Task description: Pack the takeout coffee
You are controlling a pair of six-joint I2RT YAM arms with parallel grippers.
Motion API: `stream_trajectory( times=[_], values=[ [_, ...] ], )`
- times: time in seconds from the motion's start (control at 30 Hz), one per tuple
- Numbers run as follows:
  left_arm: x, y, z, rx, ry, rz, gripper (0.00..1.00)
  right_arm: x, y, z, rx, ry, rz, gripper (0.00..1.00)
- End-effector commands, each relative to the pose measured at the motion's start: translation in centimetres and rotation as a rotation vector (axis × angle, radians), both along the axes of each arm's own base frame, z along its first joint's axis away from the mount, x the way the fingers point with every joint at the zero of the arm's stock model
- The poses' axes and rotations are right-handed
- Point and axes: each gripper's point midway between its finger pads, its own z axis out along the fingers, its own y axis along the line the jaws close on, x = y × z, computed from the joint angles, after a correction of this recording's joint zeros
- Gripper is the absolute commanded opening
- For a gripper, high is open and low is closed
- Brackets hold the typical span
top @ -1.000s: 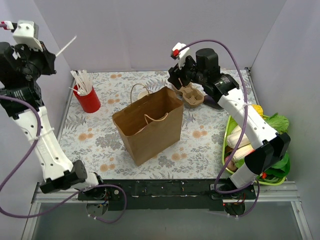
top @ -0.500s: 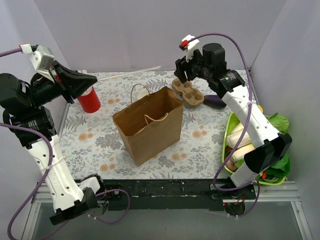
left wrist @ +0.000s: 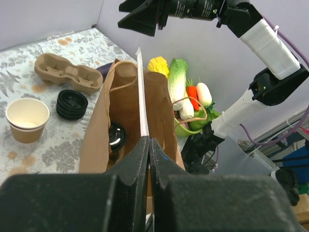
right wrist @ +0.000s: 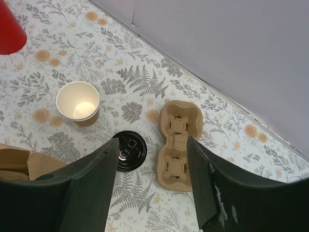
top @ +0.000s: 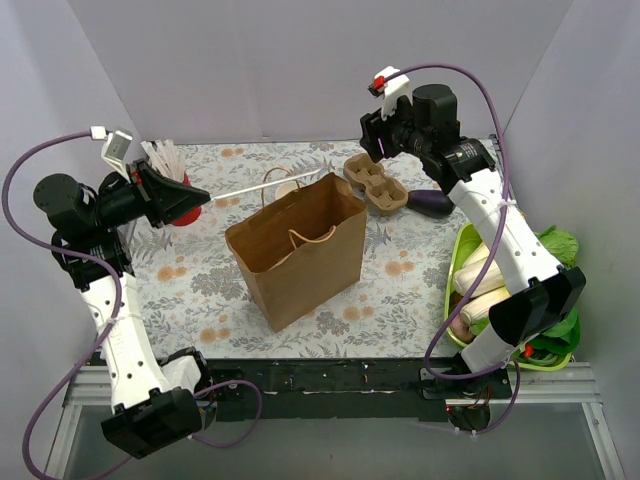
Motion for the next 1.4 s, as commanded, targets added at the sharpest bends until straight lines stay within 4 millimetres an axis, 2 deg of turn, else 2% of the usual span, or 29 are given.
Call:
stream_trajectory(
  times=[0.0,0.37,0.43,0.47,0.5,0.6,0.63,0.73,0.8,0.83,0.87,0.9,0.93,0.97,1.0,1.07,1.1,1.13,1.17,1.2,1.27,1.3,1.37],
  values=[
    [-4.9,-1.4,-2.0,0.079,-0.008,-0.235,0.0,-0.6,-0.8,3.9,0.026,-0.092,-0.013,0.66],
    [-5.8,-1.9,-5.7,0.039,0.086,-0.267,0.0,-0.8,-1.1,3.0,0.014,-0.073,-0.013,0.66],
    [-5.6,-1.9,-5.6,0.036,0.085,-0.26,0.28,-0.8,-1.1,3.0,0.01,-0.077,-0.01,0.66],
    [-5.5,-1.9,-5.5,0.036,0.083,-0.257,0.35,-0.8,-1.1,3.0,0.008,-0.076,-0.01,0.67],
    [-5.2,-1.9,-5.3,0.036,0.076,-0.249,0.46,-0.9,-1.1,3.2,0.007,-0.08,-0.006,0.68],
    [-4.3,-1.6,-4.0,0.049,0.04,-0.232,0.58,-1.0,-1.1,3.3,0.001,-0.078,0.004,0.69],
    [-3.6,-1.4,-3.0,0.055,0.018,-0.215,0.64,-1.1,-1.0,3.4,-0.009,-0.084,0.015,0.69],
    [-2.0,-0.9,-0.9,0.064,-0.032,-0.175,0.73,-1.6,-0.9,3.9,-0.035,-0.092,0.056,0.7],
    [0.2,-0.2,1.2,0.061,-0.068,-0.126,0.79,-1.3,-1.5,4.7,-0.045,-0.091,0.019,0.7],
    [1.0,0.1,1.8,0.059,-0.078,-0.104,0.85,-0.8,-1.8,4.6,-0.051,-0.081,-0.012,0.76],
    [2.9,0.8,3.0,0.036,-0.063,-0.05,0.9,-0.5,-2.4,5.5,-0.03,-0.079,-0.066,0.76],
    [3.8,1.2,3.5,0.036,-0.074,-0.024,0.92,0.5,-4.2,5.8,-0.042,-0.086,-0.19,0.84],
    [5.1,1.6,3.8,0.02,-0.055,0.012,0.98,1.4,-4.8,5.7,-0.045,-0.079,-0.255,0.87],
    [6.8,2.4,4.2,-0.009,-0.017,0.089,0.98,1.8,-5.5,7.4,-0.022,-0.107,-0.309,0.91],
    [8.8,3.3,5.0,-0.017,-0.013,0.137,0.98,2.1,-6.7,7.8,-0.04,-0.112,-0.38,0.93],
    [10.9,4.6,5.5,-0.007,-0.01,0.234,0.98,3.0,-7.5,8.3,-0.041,-0.124,-0.448,0.94],
    [13.5,6.5,6.4,0.005,-0.033,0.361,0.98,3.1,-8.1,10.1,-0.017,-0.167,-0.483,0.95],
    [14.8,7.7,6.4,0.048,-0.063,0.434,0.98,3.2,-8.1,10.9,0.002,-0.192,-0.49,0.95],
    [16.2,9.1,5.6,0.059,-0.015,0.513,0.98,3.3,-8.1,11.8,0.014,-0.222,-0.485,0.95],
    [18.2,11.2,6.5,0.087,-0.04,0.624,0.98,3.8,-7.8,13.2,0.055,-0.279,-0.483,0.96],
    [20.1,13.5,6.1,0.169,-0.062,0.721,0.98,3.7,-7.9,15.2,0.108,-0.343,-0.492,0.96],
    [21.7,15.6,6.4,0.202,-0.081,0.823,0.98,3.9,-7.9,16.9,0.158,-0.396,-0.502,0.96],
    [23.0,17.4,6.7,0.277,-0.127,0.886,0.98,4.3,-8.2,17.9,0.175,-0.433,-0.533,0.97]
  ],
)
